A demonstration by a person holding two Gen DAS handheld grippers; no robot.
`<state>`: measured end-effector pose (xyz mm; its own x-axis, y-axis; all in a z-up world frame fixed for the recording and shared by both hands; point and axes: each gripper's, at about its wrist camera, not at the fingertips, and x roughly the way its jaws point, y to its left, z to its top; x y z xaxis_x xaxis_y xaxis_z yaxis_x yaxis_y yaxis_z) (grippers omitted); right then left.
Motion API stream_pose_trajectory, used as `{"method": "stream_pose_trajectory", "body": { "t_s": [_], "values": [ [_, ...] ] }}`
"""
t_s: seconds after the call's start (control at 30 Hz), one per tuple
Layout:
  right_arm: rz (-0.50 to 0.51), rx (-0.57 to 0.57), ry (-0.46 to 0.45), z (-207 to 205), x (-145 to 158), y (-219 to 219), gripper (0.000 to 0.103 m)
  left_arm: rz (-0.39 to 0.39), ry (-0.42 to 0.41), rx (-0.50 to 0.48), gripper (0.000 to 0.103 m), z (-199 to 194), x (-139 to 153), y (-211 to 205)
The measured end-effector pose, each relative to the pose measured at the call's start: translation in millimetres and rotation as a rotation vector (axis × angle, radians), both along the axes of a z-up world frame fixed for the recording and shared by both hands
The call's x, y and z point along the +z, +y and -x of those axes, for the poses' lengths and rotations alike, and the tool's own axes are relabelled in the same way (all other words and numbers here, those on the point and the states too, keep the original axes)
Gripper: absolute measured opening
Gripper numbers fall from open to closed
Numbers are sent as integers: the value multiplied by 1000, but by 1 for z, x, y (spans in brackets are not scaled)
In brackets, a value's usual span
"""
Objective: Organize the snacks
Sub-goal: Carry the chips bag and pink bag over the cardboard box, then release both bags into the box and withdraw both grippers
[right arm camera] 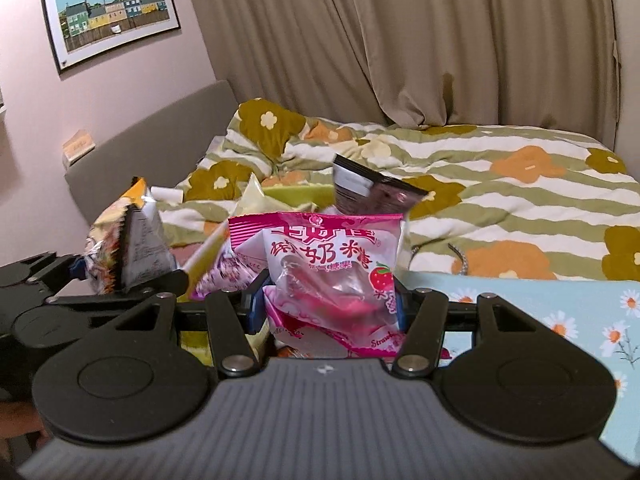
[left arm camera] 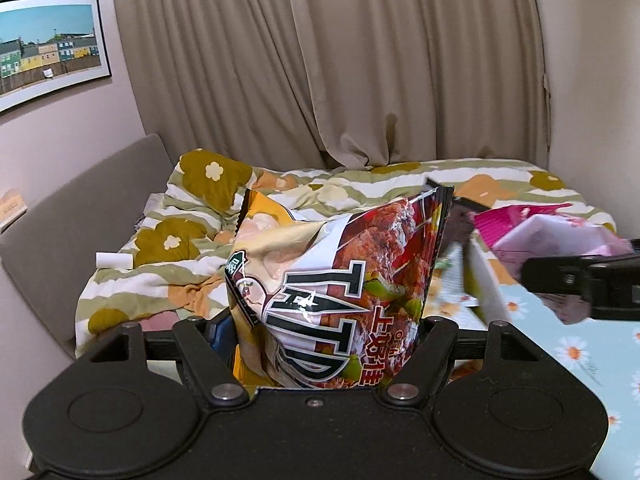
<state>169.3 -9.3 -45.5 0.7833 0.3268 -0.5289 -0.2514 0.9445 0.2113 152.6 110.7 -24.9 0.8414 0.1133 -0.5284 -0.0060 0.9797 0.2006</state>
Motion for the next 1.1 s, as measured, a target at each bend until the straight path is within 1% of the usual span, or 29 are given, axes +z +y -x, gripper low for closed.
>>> {"method": "stream_pose_trajectory", "body": {
  "t_s": [0.07, 0.1, 0.13, 0.2, 0.23, 0.33, 0.47, 0.63, 0.87, 0.97, 1.03, 1.07, 1.1],
  "values": [
    [-6, -20, 3, -6, 0, 10, 71, 10, 13, -12, 80, -11, -5, 7],
    [-11, -29, 8, -9, -1, 14, 71, 14, 23, -20, 86, -16, -7, 9],
    [-16, -35, 15, -11, -1, 17, 71, 10, 36, -22, 96, -20, -11, 9],
    [-20, -45, 28, -14, -2, 22, 71, -3, 55, -18, 101, -24, -17, 12],
    [-14, -49, 33, -16, -3, 23, 71, -2, 62, -22, 102, -22, -20, 12],
    [-5, -55, 48, -17, -6, 26, 71, 39, 91, -35, 102, -16, -26, 17],
    [4, -40, 64, -19, -10, 26, 71, 79, 106, -3, 102, -2, -23, 27],
    [-7, -8, 57, -21, -5, 31, 71, 93, 81, 22, 102, 14, -12, 44],
    [-26, 44, 61, -35, -2, 58, 72, 102, 57, 69, 102, 22, 0, 71],
    [-30, 59, 71, -41, -6, 71, 75, 108, 63, 76, 102, 21, -1, 78],
    [-40, 60, 79, -43, -11, 77, 91, 101, 69, 75, 102, 22, -4, 79],
    [-47, 58, 80, -43, -13, 78, 103, 98, 74, 72, 102, 22, -7, 79],
    [-54, 55, 77, -43, -15, 78, 103, 98, 78, 69, 102, 23, -9, 79]
  ]
}}
